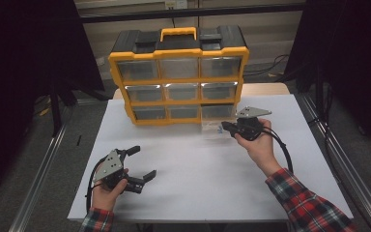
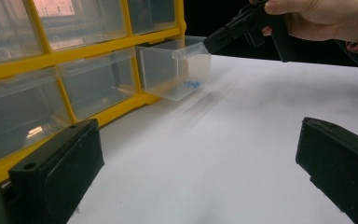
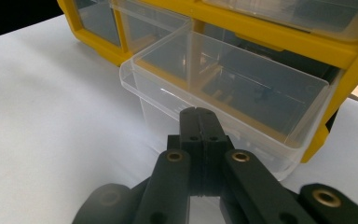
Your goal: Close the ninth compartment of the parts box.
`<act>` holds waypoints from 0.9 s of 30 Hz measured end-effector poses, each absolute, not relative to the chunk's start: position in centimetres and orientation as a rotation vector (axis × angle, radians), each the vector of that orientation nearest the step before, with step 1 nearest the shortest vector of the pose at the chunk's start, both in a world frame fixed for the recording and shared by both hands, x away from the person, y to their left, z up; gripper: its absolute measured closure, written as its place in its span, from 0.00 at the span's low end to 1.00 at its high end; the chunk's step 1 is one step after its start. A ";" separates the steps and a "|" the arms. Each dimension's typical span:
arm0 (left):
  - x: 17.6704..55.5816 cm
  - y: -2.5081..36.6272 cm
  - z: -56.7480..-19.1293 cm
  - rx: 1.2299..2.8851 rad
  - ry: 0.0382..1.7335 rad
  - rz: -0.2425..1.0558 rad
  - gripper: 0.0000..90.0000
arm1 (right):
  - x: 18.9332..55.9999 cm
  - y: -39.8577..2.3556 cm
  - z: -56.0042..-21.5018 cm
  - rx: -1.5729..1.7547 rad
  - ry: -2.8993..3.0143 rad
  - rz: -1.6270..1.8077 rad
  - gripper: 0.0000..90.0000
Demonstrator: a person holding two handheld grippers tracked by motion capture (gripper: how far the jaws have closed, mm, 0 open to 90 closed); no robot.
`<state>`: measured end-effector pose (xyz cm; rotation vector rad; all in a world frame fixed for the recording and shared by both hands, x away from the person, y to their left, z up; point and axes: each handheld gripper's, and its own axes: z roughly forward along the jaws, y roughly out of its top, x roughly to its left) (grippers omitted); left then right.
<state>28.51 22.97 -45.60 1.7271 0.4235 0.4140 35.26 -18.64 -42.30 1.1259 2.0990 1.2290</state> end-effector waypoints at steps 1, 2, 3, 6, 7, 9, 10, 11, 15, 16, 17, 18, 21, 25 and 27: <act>28.5 23.0 -45.6 1.723 0.422 0.414 0.00 | 35.3 -18.6 -42.3 1.125 2.098 1.226 1.00; 28.5 23.0 -45.6 1.723 0.423 0.414 0.00 | 35.4 -18.5 -42.3 1.129 2.096 1.222 1.00; 28.5 22.9 -45.6 1.715 0.427 0.409 0.00 | 35.5 -18.5 -42.3 1.128 2.094 1.223 1.00; 28.5 22.9 -45.6 1.716 0.427 0.408 0.00 | 35.8 -18.5 -42.3 1.140 2.084 1.220 1.00; 28.5 23.0 -45.6 1.723 0.420 0.412 0.00 | 35.9 -18.5 -42.3 1.140 2.083 1.220 1.00; 28.5 23.0 -45.6 1.723 0.419 0.413 0.00 | 36.0 -18.4 -42.3 1.143 2.074 1.221 1.00; 28.5 22.9 -45.6 1.716 0.425 0.408 0.00 | 36.1 -18.4 -42.3 1.145 2.071 1.220 1.00; 28.5 22.9 -45.6 1.714 0.424 0.408 0.00 | 36.1 -18.4 -42.3 1.146 2.068 1.220 1.00; 28.5 22.9 -45.6 1.715 0.423 0.409 0.00 | 36.4 -18.4 -42.4 1.151 2.060 1.213 1.00; 28.5 22.9 -45.6 1.714 0.421 0.409 0.00 | 36.5 -18.4 -42.4 1.154 2.061 1.216 1.00; 28.3 22.9 -45.5 1.722 0.450 0.440 0.00 | 36.6 -18.4 -42.4 1.150 2.060 1.214 1.00; 28.5 22.9 -45.6 1.720 0.425 0.414 0.00 | 36.6 -18.4 -42.4 1.147 2.054 1.216 1.00; 28.5 22.9 -45.6 1.716 0.426 0.407 0.00 | 36.8 -18.5 -42.4 1.156 2.051 1.222 1.00; 28.5 22.9 -45.6 1.716 0.424 0.408 0.00 | 36.9 -18.5 -42.4 1.162 2.046 1.222 1.00; 28.5 22.9 -45.6 1.715 0.424 0.407 0.00 | 37.0 -18.4 -42.4 1.172 2.040 1.220 1.00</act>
